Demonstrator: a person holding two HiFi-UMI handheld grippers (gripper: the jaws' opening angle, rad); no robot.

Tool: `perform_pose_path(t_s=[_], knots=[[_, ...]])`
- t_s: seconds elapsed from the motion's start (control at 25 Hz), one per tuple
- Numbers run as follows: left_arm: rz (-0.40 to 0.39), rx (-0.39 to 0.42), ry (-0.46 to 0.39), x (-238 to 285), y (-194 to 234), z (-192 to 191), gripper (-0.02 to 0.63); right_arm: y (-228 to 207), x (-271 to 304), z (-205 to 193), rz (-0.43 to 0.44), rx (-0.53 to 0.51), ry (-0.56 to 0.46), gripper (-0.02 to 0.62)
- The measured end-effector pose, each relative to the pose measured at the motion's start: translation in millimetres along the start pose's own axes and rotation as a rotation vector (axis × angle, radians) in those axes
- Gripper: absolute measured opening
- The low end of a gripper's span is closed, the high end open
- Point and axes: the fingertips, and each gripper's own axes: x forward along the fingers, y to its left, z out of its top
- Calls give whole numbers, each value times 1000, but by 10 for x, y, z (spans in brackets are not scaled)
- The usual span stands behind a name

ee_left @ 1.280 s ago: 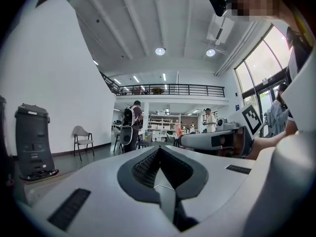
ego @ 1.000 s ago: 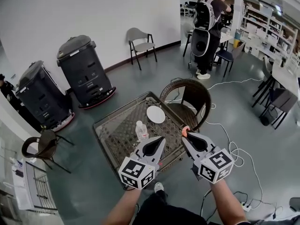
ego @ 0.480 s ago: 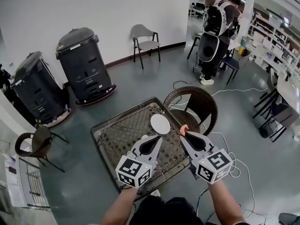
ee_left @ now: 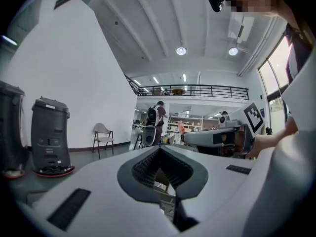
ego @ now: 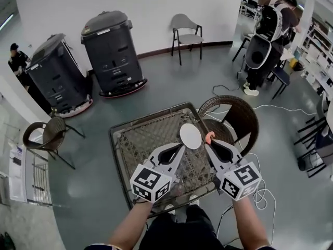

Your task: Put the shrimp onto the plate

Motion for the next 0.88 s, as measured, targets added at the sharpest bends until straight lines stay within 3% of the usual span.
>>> perform_pose_path(t_s=[0.52,0.88], knots=[[228,-14,16,351,250,30,8,-408,485,12,238,-16,21,55],[315,-19,49,310,462,-62,8,-413,752,-113,303,9,41,55]])
